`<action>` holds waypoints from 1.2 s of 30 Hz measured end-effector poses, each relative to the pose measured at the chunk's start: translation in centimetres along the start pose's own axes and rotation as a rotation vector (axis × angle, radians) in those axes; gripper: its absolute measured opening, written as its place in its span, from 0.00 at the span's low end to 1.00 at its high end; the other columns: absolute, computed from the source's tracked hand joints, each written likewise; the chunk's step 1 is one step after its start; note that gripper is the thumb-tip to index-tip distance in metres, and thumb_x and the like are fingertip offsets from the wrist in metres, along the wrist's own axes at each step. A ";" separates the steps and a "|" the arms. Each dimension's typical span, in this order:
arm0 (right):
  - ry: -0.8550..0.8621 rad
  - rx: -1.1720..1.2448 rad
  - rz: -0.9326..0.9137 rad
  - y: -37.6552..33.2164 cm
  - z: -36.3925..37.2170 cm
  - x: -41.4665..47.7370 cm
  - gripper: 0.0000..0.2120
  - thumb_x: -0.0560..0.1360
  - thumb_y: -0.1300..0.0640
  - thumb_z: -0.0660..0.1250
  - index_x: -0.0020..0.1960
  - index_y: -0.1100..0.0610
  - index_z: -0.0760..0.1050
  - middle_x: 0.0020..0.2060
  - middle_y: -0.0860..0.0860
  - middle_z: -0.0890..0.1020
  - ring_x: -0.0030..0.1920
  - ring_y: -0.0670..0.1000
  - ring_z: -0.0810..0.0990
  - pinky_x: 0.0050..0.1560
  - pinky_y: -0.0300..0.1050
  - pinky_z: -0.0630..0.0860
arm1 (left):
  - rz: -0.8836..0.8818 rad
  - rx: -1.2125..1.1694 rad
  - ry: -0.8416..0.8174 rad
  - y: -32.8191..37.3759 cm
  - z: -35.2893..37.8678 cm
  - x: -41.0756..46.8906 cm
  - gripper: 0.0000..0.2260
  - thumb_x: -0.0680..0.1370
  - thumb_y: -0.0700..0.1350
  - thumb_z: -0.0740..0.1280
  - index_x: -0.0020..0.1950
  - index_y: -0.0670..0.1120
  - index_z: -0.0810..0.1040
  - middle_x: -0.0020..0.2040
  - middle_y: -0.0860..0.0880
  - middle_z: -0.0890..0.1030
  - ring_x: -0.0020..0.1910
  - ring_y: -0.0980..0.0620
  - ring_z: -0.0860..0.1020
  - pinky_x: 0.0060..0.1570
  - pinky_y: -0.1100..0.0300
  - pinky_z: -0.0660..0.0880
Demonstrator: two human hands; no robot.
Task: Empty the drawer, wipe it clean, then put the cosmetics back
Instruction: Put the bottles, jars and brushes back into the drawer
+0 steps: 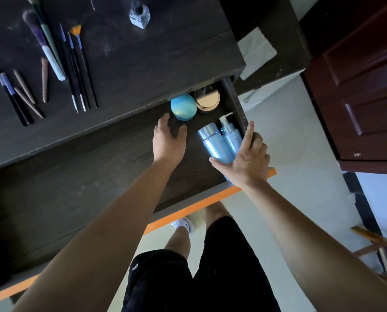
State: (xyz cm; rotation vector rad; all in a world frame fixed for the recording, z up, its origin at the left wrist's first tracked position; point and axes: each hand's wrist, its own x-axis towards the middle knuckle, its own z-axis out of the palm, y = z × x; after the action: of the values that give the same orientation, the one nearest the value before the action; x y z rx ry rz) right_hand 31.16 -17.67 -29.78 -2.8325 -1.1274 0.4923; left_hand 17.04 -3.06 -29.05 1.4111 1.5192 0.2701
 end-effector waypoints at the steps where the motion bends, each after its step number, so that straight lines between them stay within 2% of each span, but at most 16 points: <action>1: -0.011 0.004 0.002 0.0 -0.1 0.0 0.63 0.59 0.22 0.67 0.80 0.54 0.42 0.71 0.58 0.62 0.66 0.60 0.69 0.62 0.59 0.72 | 0.039 0.068 0.002 -0.2 -0.8 -0.8 0.26 0.78 0.50 0.66 0.75 0.49 0.64 0.71 0.48 0.71 0.67 0.51 0.72 0.63 0.60 0.68; 4: -0.025 0.037 -0.001 -0.3 -0.6 -0.3 0.64 0.59 0.20 0.65 0.80 0.52 0.39 0.78 0.59 0.50 0.75 0.63 0.57 0.72 0.62 0.61 | 0.207 0.194 0.006 -0.3 -3.8 -3.0 0.24 0.79 0.48 0.65 0.74 0.48 0.66 0.70 0.47 0.71 0.68 0.50 0.70 0.66 0.56 0.68; 6: 0.019 0.109 -0.029 -1.1 -1.2 -0.2 0.61 0.62 0.21 0.63 0.80 0.51 0.39 0.79 0.59 0.45 0.77 0.62 0.51 0.74 0.62 0.56 | 0.335 0.252 0.026 -0.1 -5.9 -3.9 0.23 0.79 0.48 0.65 0.74 0.48 0.67 0.71 0.48 0.70 0.69 0.50 0.69 0.68 0.53 0.68; 10: 0.157 0.296 -0.148 -5.1 -3.8 2.6 0.48 0.74 0.34 0.65 0.81 0.54 0.44 0.79 0.59 0.44 0.78 0.61 0.50 0.75 0.63 0.57 | 0.484 0.316 0.147 1.3 -10.0 -2.8 0.22 0.79 0.47 0.66 0.73 0.46 0.68 0.71 0.47 0.69 0.70 0.48 0.67 0.67 0.53 0.67; 14: 0.254 0.441 -0.302 -10.7 -6.5 7.9 0.41 0.76 0.42 0.67 0.80 0.55 0.51 0.79 0.60 0.50 0.77 0.60 0.54 0.73 0.58 0.64 | 0.482 0.262 0.280 2.7 -12.9 0.7 0.23 0.78 0.46 0.67 0.72 0.45 0.69 0.71 0.46 0.69 0.70 0.47 0.68 0.66 0.51 0.69; 17: 0.173 0.445 -0.380 -14.6 -7.3 12.0 0.38 0.77 0.43 0.66 0.80 0.52 0.51 0.79 0.57 0.52 0.78 0.57 0.54 0.72 0.55 0.67 | 0.488 0.260 0.331 3.9 -14.3 3.9 0.24 0.78 0.46 0.67 0.73 0.45 0.68 0.71 0.46 0.69 0.70 0.47 0.68 0.65 0.51 0.70; 20: 0.086 0.468 -0.518 -18.7 -7.6 16.3 0.39 0.76 0.44 0.68 0.79 0.53 0.53 0.77 0.58 0.57 0.77 0.58 0.56 0.73 0.55 0.65 | 0.493 0.279 0.348 5.8 -15.2 7.7 0.24 0.77 0.45 0.67 0.72 0.44 0.68 0.71 0.44 0.68 0.71 0.47 0.67 0.67 0.59 0.64; 23: 0.035 0.435 -0.719 -21.7 -7.7 19.3 0.39 0.74 0.42 0.70 0.79 0.53 0.59 0.74 0.59 0.64 0.74 0.58 0.63 0.73 0.52 0.64 | 0.535 0.294 0.364 8.1 -15.6 11.5 0.24 0.77 0.45 0.67 0.72 0.42 0.69 0.70 0.43 0.69 0.71 0.46 0.67 0.68 0.65 0.60; 25: 0.063 0.326 -0.850 -22.4 -7.3 20.7 0.31 0.75 0.44 0.68 0.75 0.49 0.66 0.71 0.56 0.69 0.68 0.58 0.71 0.68 0.55 0.70 | 0.554 0.296 0.359 9.9 -15.4 13.7 0.25 0.76 0.47 0.66 0.72 0.43 0.69 0.70 0.43 0.69 0.70 0.46 0.68 0.69 0.60 0.64; 27: 0.172 0.267 -0.935 -22.0 -6.9 21.8 0.18 0.77 0.49 0.67 0.67 0.47 0.77 0.67 0.53 0.75 0.59 0.57 0.77 0.60 0.55 0.75 | 0.566 0.311 0.348 11.8 -14.8 15.6 0.25 0.75 0.47 0.65 0.72 0.45 0.69 0.69 0.44 0.69 0.69 0.46 0.69 0.66 0.54 0.69; 29: 0.307 0.298 -0.914 -20.4 -6.8 22.8 0.11 0.79 0.53 0.66 0.59 0.48 0.82 0.63 0.51 0.79 0.53 0.56 0.80 0.55 0.50 0.78 | 0.586 0.335 0.333 13.6 -13.9 17.3 0.26 0.75 0.49 0.66 0.73 0.46 0.67 0.70 0.45 0.69 0.68 0.46 0.70 0.64 0.53 0.71; 32: 0.444 0.362 -0.772 -16.5 -7.7 24.3 0.10 0.80 0.55 0.66 0.57 0.49 0.84 0.60 0.51 0.81 0.54 0.55 0.81 0.55 0.45 0.76 | 0.587 0.386 0.291 15.9 -12.4 19.6 0.29 0.76 0.51 0.67 0.76 0.48 0.64 0.73 0.47 0.66 0.72 0.47 0.66 0.66 0.52 0.68; 36: 0.468 0.390 -0.661 -12.7 -8.5 25.2 0.09 0.80 0.54 0.67 0.56 0.51 0.84 0.58 0.52 0.82 0.56 0.54 0.81 0.57 0.43 0.74 | 0.522 0.499 0.193 16.9 -10.9 22.2 0.29 0.77 0.52 0.67 0.77 0.53 0.62 0.78 0.48 0.59 0.75 0.46 0.61 0.68 0.47 0.68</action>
State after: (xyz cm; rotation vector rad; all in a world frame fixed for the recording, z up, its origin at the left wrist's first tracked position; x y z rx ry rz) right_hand 42.62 9.27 -26.50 -1.9358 -1.5312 -0.0098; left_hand 23.32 25.48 -22.73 2.2353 1.4008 0.3673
